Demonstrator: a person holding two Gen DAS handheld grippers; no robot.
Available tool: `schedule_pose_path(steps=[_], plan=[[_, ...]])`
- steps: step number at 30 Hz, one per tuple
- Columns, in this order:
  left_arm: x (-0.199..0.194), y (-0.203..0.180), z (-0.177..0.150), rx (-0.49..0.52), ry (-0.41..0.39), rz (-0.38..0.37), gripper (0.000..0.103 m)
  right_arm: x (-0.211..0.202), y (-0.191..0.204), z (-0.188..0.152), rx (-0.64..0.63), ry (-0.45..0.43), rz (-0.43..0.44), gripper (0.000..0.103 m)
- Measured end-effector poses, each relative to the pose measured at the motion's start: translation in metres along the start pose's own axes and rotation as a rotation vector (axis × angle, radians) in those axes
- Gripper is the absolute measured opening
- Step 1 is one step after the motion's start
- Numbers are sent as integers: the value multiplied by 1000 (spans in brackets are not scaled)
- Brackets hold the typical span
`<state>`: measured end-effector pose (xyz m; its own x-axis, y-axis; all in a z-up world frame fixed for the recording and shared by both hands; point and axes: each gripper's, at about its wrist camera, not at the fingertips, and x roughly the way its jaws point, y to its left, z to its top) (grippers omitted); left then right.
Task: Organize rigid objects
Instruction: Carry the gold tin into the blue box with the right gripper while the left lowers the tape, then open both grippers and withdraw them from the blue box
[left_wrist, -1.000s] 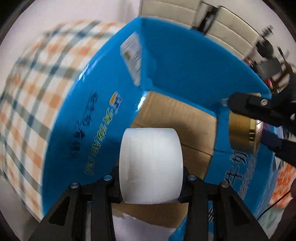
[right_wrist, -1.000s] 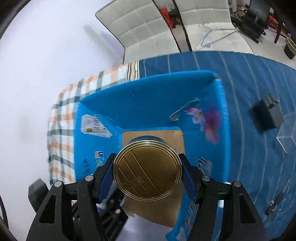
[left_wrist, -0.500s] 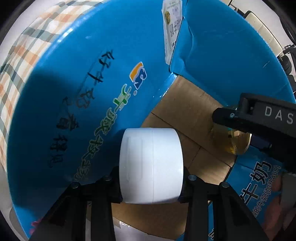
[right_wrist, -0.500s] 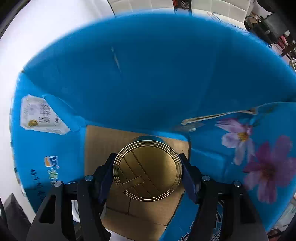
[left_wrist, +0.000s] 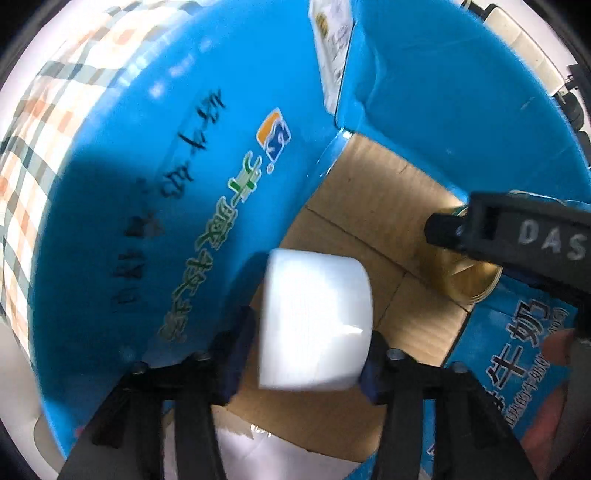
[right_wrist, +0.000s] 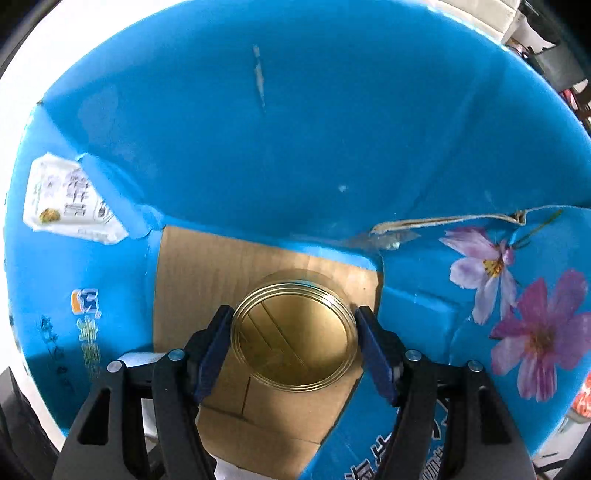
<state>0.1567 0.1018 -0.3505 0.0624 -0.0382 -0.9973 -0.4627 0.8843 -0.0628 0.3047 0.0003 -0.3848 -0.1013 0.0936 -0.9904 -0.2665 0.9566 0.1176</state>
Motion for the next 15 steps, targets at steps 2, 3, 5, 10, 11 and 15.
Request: schedule_pose_path(steps=[2, 3, 5, 10, 11, 15], plan=[[-9, 1, -5, -3, -11, 0, 59, -2, 3, -2, -14, 3, -9, 70], [-12, 3, -7, -3, -14, -1, 63, -4, 3, -3, -17, 4, -10, 72], [-19, 6, -10, -4, -13, -1, 72, -7, 6, -3, -19, 4, -4, 75], [-44, 7, -22, 5, -42, -6, 103, -22, 9, -11, -50, 4, -3, 86], [-52, 9, -26, 9, -57, -7, 103, -26, 10, -13, -60, -1, -6, 88], [-73, 9, -27, 30, -99, 1, 103, -41, 12, -27, -92, -19, -22, 96]])
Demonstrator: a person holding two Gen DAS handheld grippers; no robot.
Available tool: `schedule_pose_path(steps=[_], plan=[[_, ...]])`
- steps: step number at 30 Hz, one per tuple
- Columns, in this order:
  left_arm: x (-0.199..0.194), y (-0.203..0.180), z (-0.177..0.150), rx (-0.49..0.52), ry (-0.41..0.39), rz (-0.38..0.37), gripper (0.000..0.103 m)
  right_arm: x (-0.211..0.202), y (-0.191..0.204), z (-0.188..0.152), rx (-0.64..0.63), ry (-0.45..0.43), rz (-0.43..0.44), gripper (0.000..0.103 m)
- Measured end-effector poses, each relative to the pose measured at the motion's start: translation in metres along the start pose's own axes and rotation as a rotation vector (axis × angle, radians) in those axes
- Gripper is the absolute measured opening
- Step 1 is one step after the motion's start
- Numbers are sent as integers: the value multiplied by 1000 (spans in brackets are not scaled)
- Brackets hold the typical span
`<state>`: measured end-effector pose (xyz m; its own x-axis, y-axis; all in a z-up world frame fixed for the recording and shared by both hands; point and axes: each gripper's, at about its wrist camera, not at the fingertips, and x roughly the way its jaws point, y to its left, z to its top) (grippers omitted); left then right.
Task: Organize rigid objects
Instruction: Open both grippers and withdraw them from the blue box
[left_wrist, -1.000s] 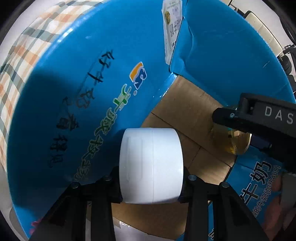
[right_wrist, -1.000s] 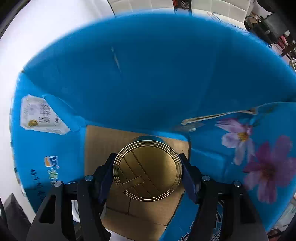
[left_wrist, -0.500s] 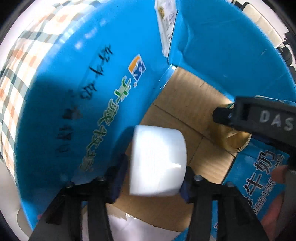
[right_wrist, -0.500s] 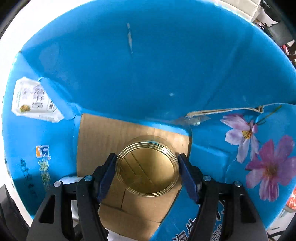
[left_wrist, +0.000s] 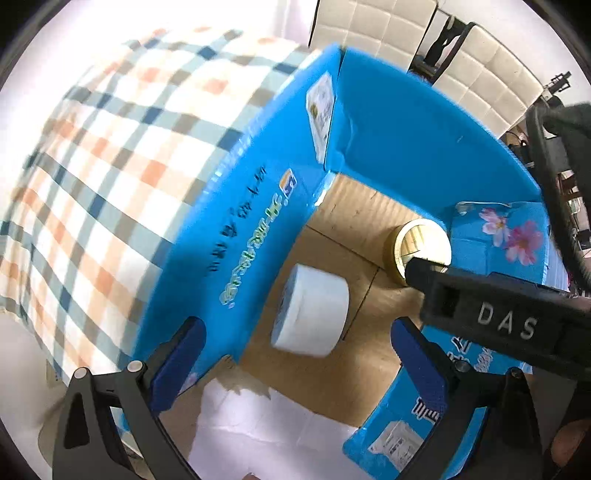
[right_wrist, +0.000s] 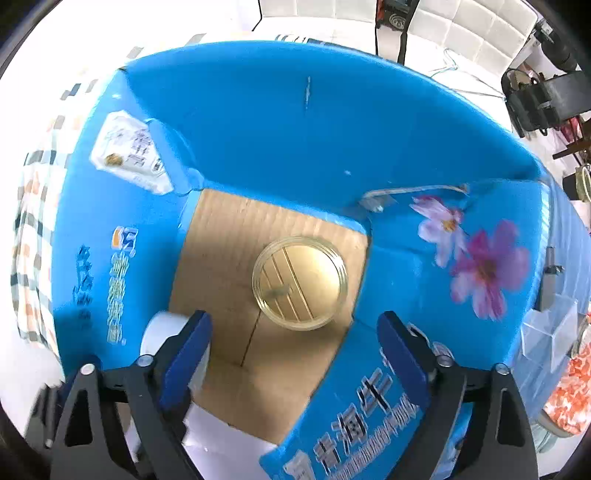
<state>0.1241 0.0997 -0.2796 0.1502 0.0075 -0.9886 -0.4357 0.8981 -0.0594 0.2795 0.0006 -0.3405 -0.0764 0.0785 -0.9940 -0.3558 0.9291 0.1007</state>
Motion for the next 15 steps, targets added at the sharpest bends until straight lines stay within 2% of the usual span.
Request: schedule_pose_path(steps=[4, 9, 15], plan=[[-16, 3, -4, 18, -28, 12, 103, -18, 3, -18, -15, -29, 2, 97], [-38, 8, 13, 24, -74, 18, 103, -46, -6, -46, -25, -82, 23, 97], [-75, 9, 3, 64, -159, 26, 103, -97, -13, -76, -39, -180, 20, 97]])
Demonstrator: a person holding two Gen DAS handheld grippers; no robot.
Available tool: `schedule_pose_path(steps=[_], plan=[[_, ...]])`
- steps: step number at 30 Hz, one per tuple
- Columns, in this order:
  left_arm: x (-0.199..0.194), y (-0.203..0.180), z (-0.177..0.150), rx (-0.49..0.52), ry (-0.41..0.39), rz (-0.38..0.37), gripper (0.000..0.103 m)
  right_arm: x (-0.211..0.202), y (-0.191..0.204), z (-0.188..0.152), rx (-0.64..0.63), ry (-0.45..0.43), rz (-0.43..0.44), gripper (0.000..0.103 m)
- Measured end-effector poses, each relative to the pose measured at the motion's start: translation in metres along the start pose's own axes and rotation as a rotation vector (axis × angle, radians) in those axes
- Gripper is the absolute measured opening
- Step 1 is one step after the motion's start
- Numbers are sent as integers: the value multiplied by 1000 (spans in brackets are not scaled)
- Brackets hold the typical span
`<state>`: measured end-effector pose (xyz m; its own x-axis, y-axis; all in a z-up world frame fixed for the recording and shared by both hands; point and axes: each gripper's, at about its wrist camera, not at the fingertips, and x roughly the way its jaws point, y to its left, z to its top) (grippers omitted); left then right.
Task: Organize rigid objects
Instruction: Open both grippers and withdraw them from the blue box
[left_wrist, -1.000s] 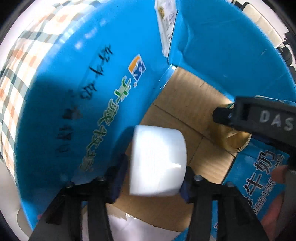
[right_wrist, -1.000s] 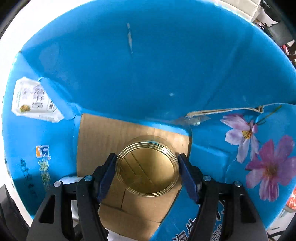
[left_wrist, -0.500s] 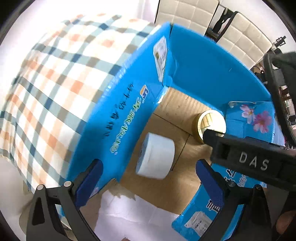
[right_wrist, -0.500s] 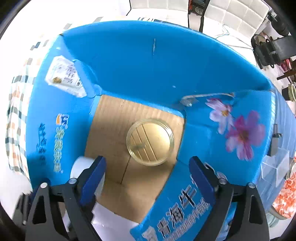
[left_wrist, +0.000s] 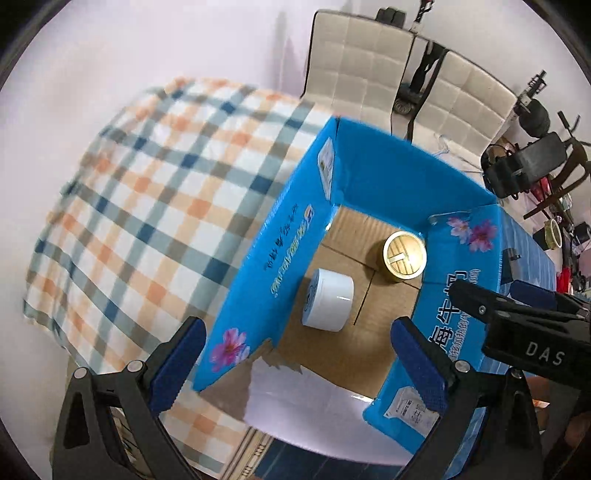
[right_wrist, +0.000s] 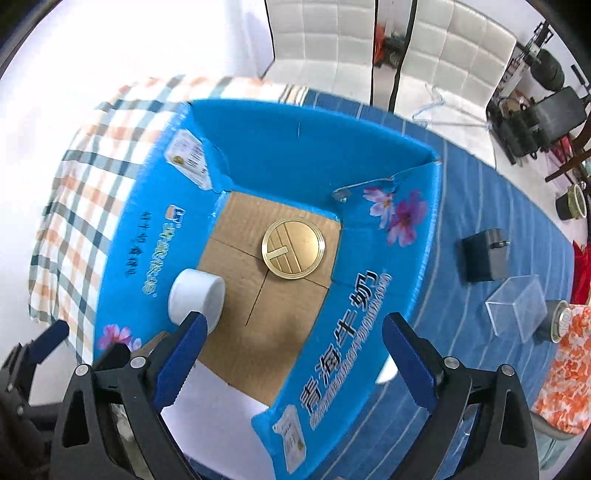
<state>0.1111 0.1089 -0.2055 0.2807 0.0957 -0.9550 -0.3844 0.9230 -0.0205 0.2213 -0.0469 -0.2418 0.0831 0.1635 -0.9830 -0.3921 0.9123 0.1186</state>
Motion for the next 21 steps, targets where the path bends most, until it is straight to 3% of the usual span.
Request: schedule_pose_path(steps=[12, 15, 21], plan=[[-58, -24, -12, 90, -106, -27, 103, -102, -8, -41, 30, -175, 96, 98], [-62, -47, -13, 141, -113, -42, 103, -119, -31, -53, 95, -212, 126, 98], [-44, -119, -18, 274, -70, -112, 103, -124, -115, -77, 292, -237, 128, 98]])
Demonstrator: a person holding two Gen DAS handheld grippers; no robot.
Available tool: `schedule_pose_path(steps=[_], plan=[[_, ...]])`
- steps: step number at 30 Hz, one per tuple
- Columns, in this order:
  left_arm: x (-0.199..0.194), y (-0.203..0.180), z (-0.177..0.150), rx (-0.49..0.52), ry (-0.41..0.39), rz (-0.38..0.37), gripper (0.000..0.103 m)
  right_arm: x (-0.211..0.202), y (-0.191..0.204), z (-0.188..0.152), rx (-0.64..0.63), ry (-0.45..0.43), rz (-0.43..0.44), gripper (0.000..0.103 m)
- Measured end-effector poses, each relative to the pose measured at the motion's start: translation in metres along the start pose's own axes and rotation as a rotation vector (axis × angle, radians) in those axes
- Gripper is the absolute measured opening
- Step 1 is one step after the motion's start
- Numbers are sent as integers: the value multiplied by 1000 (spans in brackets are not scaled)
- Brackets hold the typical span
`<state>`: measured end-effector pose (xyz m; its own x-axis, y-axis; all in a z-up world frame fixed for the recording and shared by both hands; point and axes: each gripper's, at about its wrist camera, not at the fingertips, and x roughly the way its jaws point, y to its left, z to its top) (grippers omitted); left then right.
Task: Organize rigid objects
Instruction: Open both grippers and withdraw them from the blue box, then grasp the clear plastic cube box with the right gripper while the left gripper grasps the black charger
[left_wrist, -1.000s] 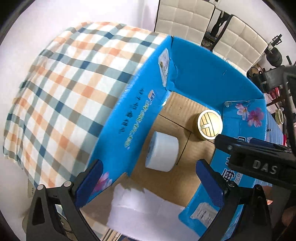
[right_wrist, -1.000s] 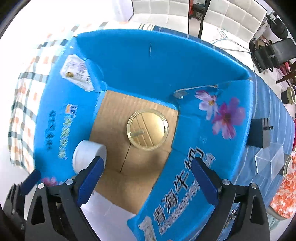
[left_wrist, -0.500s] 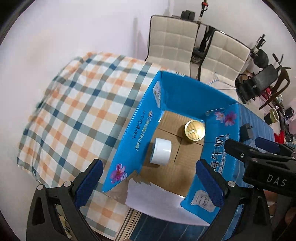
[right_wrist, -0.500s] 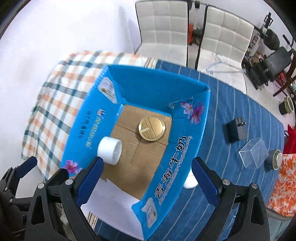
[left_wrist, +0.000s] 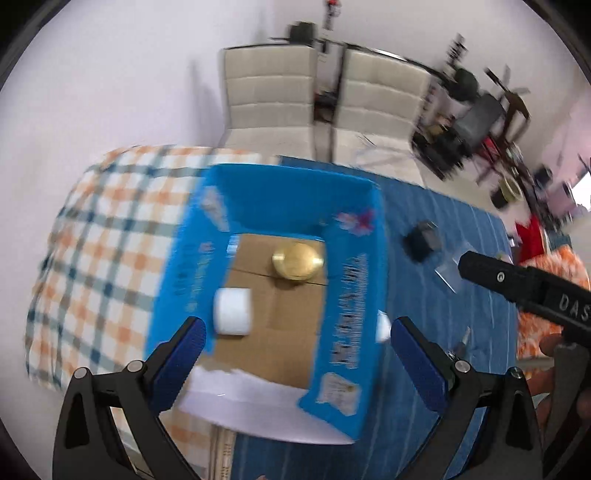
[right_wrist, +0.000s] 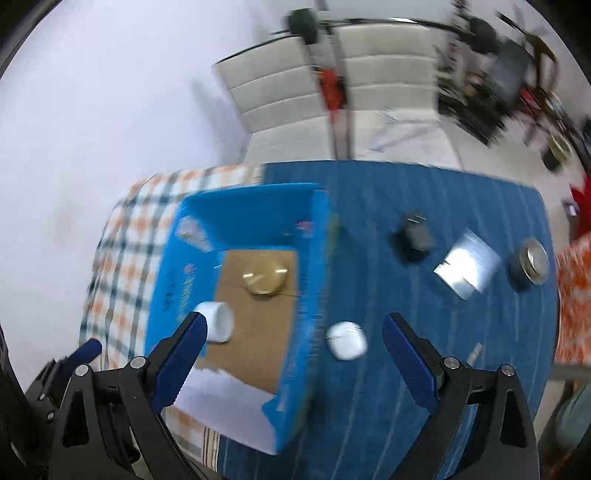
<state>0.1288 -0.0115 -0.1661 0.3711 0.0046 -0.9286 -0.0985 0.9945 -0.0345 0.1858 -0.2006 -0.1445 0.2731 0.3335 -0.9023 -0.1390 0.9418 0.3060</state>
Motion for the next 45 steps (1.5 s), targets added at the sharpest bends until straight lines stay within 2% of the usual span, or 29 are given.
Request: schedule_pose_path(steps=[4, 12, 15, 18, 23, 26, 29, 30, 32, 33, 34, 37, 39, 42, 45], plan=[[28, -61, 12, 101, 34, -40, 103, 3, -81, -2, 161, 13, -44, 98], [98, -160, 55, 207, 101, -79, 103, 19, -216, -1, 411, 27, -98, 98], [130, -179, 71, 241, 137, -59, 103, 29, -256, 3, 483, 46, -102, 98], [161, -184, 82, 254, 177, -21, 103, 47, -279, 12, 536, 72, -71, 98], [189, -183, 82, 238, 236, 9, 103, 98, -285, 31, 607, 131, 2, 98], [195, -178, 76, 201, 257, -3, 103, 130, -280, 39, 641, 183, 26, 97], [202, -173, 70, 152, 304, -28, 103, 154, -277, 47, 654, 211, 16, 97], [202, -173, 69, 157, 298, -26, 103, 158, -276, 49, 654, 217, 7, 97], [201, -176, 65, 168, 294, -19, 103, 168, -275, 51, 642, 240, 0, 89], [200, -177, 65, 167, 295, -20, 103, 173, -275, 53, 626, 263, -14, 74], [199, -178, 65, 167, 296, -28, 103, 178, -274, 53, 609, 289, -24, 71], [198, -181, 70, 164, 296, -48, 103, 181, -275, 59, 566, 321, -11, 69], [197, -178, 74, 122, 316, -101, 103, 179, -275, 62, 513, 336, -27, 64], [196, -169, 85, 23, 324, -180, 103, 173, -273, 69, 384, 380, -114, 63], [197, -161, 97, -86, 312, -235, 103, 172, -275, 66, 315, 415, -114, 63]])
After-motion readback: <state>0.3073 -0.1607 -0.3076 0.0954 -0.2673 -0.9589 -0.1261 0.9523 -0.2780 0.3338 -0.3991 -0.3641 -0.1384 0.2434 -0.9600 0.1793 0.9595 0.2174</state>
